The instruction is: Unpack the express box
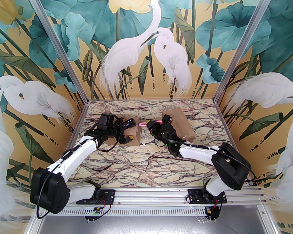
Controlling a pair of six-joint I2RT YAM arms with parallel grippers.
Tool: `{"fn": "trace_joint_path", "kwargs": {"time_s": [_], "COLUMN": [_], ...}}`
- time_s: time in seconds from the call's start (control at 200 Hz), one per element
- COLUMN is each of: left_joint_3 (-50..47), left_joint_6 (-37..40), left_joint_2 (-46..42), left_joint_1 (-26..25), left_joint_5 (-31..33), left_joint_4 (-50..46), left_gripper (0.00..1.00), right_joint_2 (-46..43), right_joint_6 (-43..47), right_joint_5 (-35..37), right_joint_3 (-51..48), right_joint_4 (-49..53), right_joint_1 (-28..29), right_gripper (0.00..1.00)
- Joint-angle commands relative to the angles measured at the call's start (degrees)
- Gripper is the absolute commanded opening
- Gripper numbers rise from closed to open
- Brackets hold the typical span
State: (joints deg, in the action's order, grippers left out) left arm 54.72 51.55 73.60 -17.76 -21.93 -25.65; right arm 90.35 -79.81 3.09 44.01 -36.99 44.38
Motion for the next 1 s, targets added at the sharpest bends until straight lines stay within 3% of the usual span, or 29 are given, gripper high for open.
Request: {"fn": "trace_joint_path", "kwargs": {"time_s": [0.0,0.185,0.48,0.685,0.995], "left_joint_3": [1.60,-0.64,0.61,1.70,1.44], "left_joint_6": [5.03,13.91,14.46,12.24,0.15], "left_joint_2": [-1.12,-3.53,-1.91,0.02,2.14], "left_joint_1": [0.82,1.03,0.95,0.80,0.80], "left_joint_5": [-0.42,-7.41,-9.45,-10.49,-6.18], "left_joint_4": [3.96,0.37,2.18,3.10,11.19], "left_gripper": [0.97,0.95,0.98,0.99,0.99], "right_joint_2": [-1.62,-2.63,-0.81,3.59,2.20], "right_joint_6": [-0.33,2.39,5.20,4.79,4.42], "right_joint_5": [-11.88,-18.83,-30.29,-35.81,-33.96], "right_joint_3": [-3.20,-3.19,-0.91,3.02,1.81], "right_joint_4": [1.32,2.16,2.87,1.44,5.43], "right_joint_1": [2.99,-1.31,-6.83,-7.11,-5.65], "right_gripper": [0.00,0.00,0.00,0.00,0.00]}}
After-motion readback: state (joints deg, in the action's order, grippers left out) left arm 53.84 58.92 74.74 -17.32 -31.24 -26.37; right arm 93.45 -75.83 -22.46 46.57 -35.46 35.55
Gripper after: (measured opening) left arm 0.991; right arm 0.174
